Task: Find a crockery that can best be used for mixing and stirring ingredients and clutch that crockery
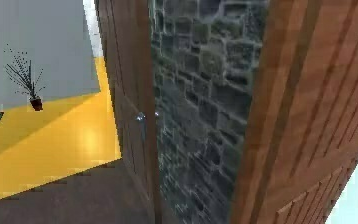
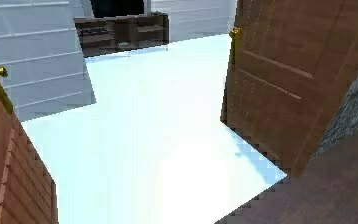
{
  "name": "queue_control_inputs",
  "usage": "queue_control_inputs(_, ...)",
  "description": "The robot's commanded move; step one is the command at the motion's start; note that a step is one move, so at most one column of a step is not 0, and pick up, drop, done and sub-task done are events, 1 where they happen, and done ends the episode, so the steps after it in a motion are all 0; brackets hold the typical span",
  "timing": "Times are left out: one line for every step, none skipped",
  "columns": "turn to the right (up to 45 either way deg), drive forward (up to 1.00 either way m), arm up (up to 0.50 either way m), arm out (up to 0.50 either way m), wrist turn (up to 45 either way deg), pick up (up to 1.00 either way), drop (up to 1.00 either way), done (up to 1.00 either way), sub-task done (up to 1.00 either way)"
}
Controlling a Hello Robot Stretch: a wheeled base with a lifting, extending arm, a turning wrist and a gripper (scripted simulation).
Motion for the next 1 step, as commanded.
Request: queue_control_inputs(45.0, 0.0, 0.0, 0.0, 0.0, 0.0, 0.0, 0.0, 0.0)
